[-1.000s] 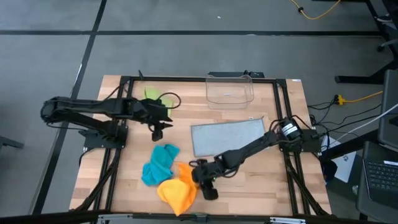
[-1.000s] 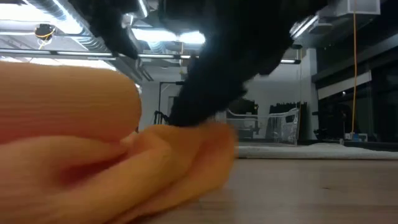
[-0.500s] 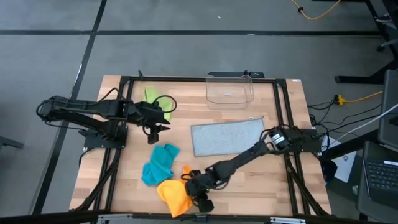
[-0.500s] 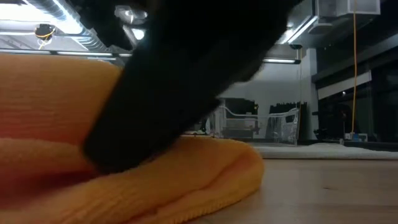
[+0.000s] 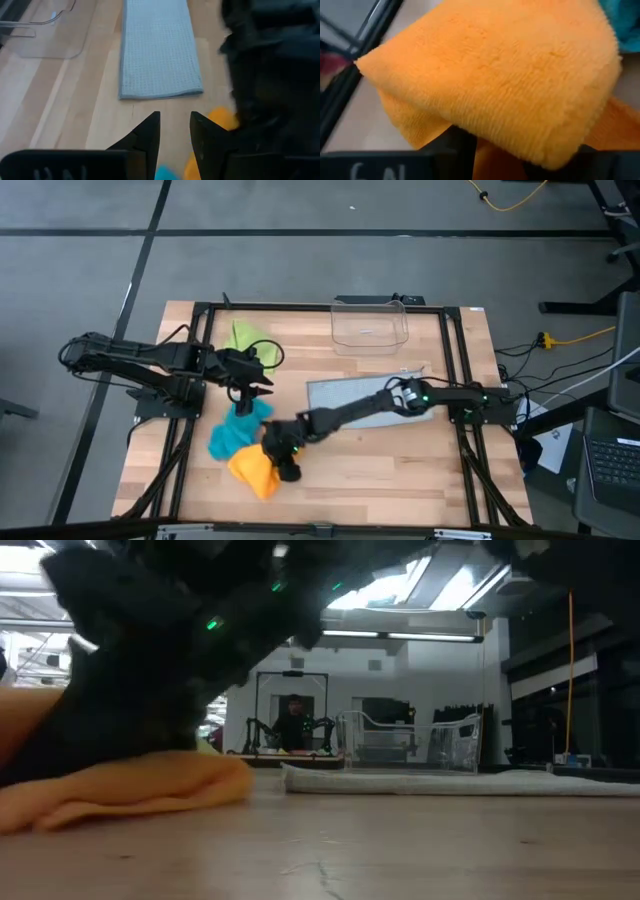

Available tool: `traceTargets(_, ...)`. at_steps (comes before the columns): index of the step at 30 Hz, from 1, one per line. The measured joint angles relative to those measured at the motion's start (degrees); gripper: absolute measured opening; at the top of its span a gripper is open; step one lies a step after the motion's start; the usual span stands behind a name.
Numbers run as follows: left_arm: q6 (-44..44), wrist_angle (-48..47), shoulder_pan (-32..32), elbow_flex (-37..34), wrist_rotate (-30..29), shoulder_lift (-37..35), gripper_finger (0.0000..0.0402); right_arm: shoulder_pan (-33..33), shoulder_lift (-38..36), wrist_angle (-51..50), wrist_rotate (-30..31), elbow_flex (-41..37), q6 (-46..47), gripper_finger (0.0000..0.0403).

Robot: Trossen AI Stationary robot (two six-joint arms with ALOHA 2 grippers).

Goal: Fold microfiber towels
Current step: Fold the gray microfiber

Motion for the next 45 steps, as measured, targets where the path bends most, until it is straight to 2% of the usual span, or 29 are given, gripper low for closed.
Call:
traceTargets(4,0.0,0.0,-0.4,0.0,0.0,0.0,0.0098,-1.9,2.6,-1.9,-0.3,6.3,-2.2,0.0129)
traceTargets(9,0.0,-0.3,-0.6,0.0,0.0,0.0,0.0098,-2.3,2.4,-12.7,-0.1,14.2,-0.9,0.0129)
traceTargets(14,0.1,-0.2,-0.6,0.0,-1.8,0.0,0.0098,-0.8,-2.7,-18.9,1.7,12.9,0.9,0.0129)
traceTargets(17,0.1,-0.1,-0.6,0.0,-3.8,0.0,0.0098,0.3,-5.8,-26.2,6.3,13.1,2.0,0.0129)
traceTargets(22,-0.2,-0.3,-0.6,0.0,-4.3,0.0,0.0098,2.3,-10.2,-42.2,13.2,13.2,5.2,0.0129)
traceTargets(28,-0.4,0.1,-0.6,0.0,-4.2,0.0,0.0098,6.8,-12.9,-71.3,17.4,13.2,7.2,0.0129)
traceTargets(30,-0.4,0.5,-0.6,0.0,-4.1,0.0,0.0098,8.6,-13.0,-74.5,20.4,12.6,9.9,0.0129)
traceTargets(33,-0.1,2.1,-0.6,0.0,-2.4,0.5,0.0098,11.3,-15.3,-73.1,22.7,8.3,8.6,0.0129)
traceTargets(35,-0.4,3.8,-0.6,0.0,-1.5,1.5,0.0098,13.1,-17.2,-74.0,25.2,4.8,11.0,0.0129)
traceTargets(38,-0.5,7.7,-0.6,0.1,1.6,3.8,0.0098,15.4,-22.1,-72.9,28.1,-5.1,13.4,0.0129)
traceTargets(42,-0.1,13.2,-0.6,0.1,6.2,8.9,0.0098,17.6,-31.6,-72.3,32.7,-18.9,24.2,0.0117)
traceTargets(45,-0.1,18.8,-0.5,0.1,7.0,13.7,0.0098,19.1,-39.9,-70.5,35.0,-29.6,33.6,0.0102)
